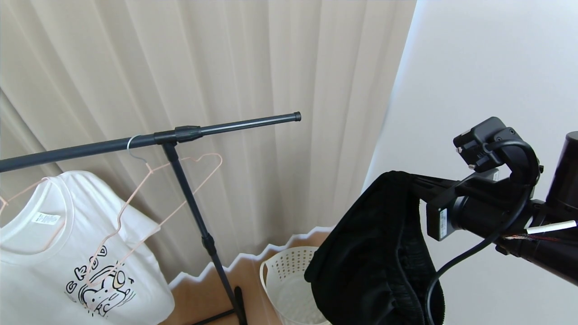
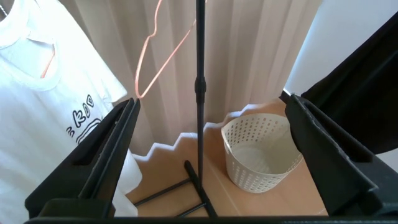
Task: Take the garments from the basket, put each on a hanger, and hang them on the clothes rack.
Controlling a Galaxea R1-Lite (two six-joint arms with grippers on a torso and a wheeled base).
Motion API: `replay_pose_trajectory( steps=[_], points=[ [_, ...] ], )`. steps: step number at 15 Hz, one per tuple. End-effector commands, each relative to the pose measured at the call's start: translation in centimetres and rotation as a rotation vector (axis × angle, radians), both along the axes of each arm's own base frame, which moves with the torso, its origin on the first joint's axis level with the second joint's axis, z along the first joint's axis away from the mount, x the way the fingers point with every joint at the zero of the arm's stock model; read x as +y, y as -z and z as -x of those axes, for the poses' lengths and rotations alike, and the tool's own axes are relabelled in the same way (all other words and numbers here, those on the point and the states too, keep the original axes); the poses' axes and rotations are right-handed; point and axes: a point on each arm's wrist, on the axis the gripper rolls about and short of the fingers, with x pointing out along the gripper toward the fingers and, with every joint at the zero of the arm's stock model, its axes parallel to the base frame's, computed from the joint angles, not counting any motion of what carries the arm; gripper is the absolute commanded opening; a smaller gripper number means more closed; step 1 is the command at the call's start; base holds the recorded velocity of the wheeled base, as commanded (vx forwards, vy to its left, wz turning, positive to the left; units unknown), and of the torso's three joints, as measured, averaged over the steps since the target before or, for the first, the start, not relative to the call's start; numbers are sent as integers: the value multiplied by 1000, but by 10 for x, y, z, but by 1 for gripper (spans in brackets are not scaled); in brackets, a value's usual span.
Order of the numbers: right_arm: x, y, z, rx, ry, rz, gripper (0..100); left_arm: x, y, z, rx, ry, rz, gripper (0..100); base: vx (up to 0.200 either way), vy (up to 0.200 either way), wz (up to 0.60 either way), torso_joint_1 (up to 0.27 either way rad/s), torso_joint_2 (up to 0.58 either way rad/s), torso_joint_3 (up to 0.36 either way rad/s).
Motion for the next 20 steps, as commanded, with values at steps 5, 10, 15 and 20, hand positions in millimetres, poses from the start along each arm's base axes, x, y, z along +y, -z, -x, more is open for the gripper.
replay_pose_trajectory(
  steps=[5, 10, 15, 20],
  points=[
    [-2, 4, 2, 10, 0, 6, 0, 0, 0, 0, -2, -5, 0, 100, 0, 0, 0, 0, 0, 0],
    [-2, 3, 1, 5, 3, 11, 0, 0, 0, 0, -2, -5, 0, 100, 0, 0, 0, 83, -175, -92],
    [-3, 4, 1, 4, 8, 24, 0, 0, 0, 0, -2, -5, 0, 100, 0, 0, 240, 8, -24, -7],
    [-4, 3, 1, 2, 10, 22, 0, 0, 0, 0, -2, -5, 1, 100, 0, 0, 480, 11, -2, 0]
  ],
)
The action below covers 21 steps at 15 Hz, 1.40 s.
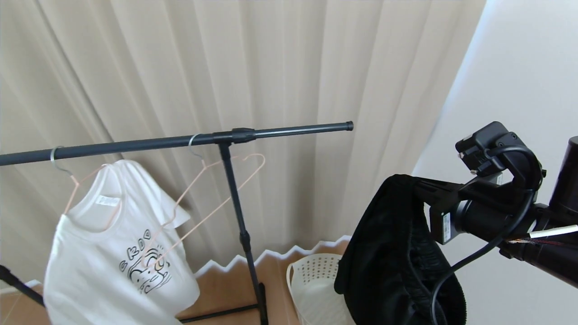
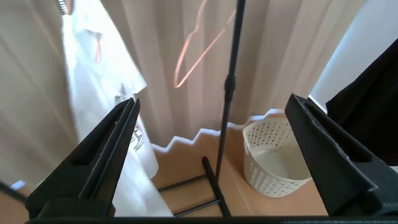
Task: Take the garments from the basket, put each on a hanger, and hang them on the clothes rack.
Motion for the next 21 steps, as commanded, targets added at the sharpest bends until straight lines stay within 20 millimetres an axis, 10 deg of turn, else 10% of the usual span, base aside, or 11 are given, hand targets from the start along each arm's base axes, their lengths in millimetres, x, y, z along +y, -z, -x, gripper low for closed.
replay_pose_trajectory(
  steps=[1, 21],
  points=[
    [0, 0, 0, -1, 0, 0, 0, 0, 0, 0, 0, 0, -1, 100, 0, 0, 0, 0, 0, 0],
    [0, 0, 0, -1, -2, -1, 0, 0, 0, 0, 1, 0, 8, 100, -100, 120, 0, 4, 3, 2]
  ],
)
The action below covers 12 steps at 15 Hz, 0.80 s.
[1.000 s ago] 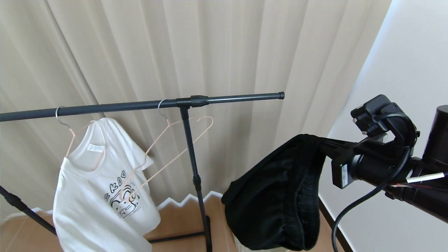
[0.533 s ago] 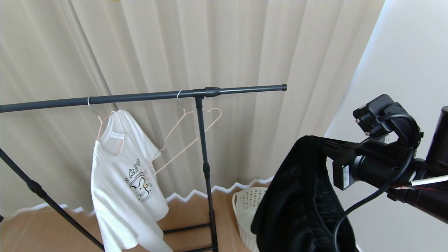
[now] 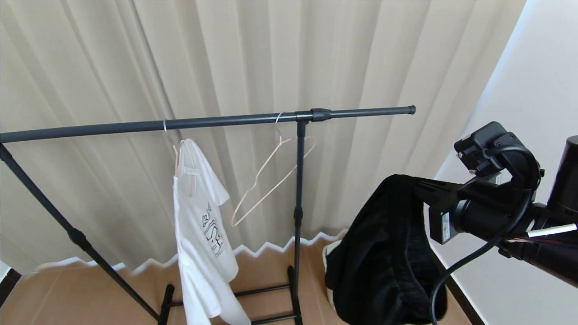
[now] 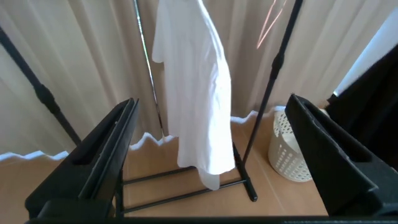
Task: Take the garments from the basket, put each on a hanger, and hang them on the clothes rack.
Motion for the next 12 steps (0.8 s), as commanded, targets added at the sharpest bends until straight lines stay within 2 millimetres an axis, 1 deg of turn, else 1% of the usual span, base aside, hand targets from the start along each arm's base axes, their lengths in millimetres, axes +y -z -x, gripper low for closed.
replay_pose_trajectory(
  steps=[1, 2, 8, 11, 12],
  points=[
    [0, 0, 0, 1, 0, 2, 0, 0, 0, 0, 0, 0, 0, 100, -200, 0, 0, -7, 7, -7],
    [0, 0, 0, 1, 0, 2, 0, 0, 0, 0, 0, 0, 0, 100, -200, 0, 0, -7, 2, 2],
    [0, 0, 0, -2, 2, 5, 0, 0, 0, 0, 0, -2, 0, 100, 0, 0, 0, 0, 0, 0],
    [0, -1, 0, -4, 4, 3, 0, 0, 0, 0, 0, -2, 0, 100, 0, 0, 600, 1, 4, 2],
    [0, -1, 0, -11, 4, 0, 0, 0, 0, 0, 0, -2, 0, 100, 0, 0, 0, 0, 0, 0]
  ],
)
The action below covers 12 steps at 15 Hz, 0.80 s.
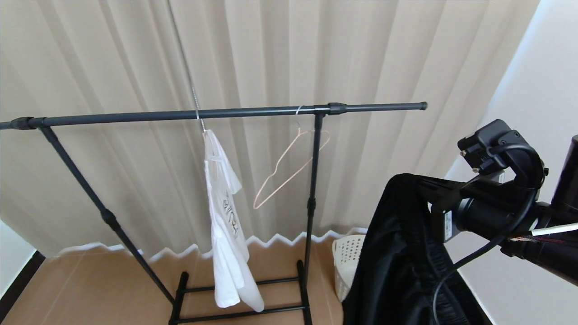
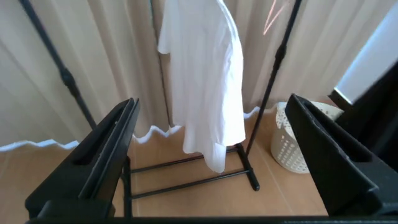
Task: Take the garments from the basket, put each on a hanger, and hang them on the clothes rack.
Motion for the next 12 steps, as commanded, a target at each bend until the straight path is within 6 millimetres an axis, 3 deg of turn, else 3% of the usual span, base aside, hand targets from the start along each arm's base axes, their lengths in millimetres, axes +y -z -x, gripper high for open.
replay_pose_trajectory(
  steps=[1, 10, 12],
  points=[
    [0, 0, 0, -6, -2, -4, 0, 0, 0, 0, 1, 0, 0, 100, 0, 0, 0, 0, 0, 0],
    [0, -1, -3, -28, 17, -3, 0, 0, 0, 0, 6, -7, -12, 100, 0, 0, 0, 0, 0, 0],
    [7, 2, -17, -15, 112, 23, 0, 0, -3, -2, 53, -39, -13, 100, 0, 0, 0, 0, 0, 0]
  ],
)
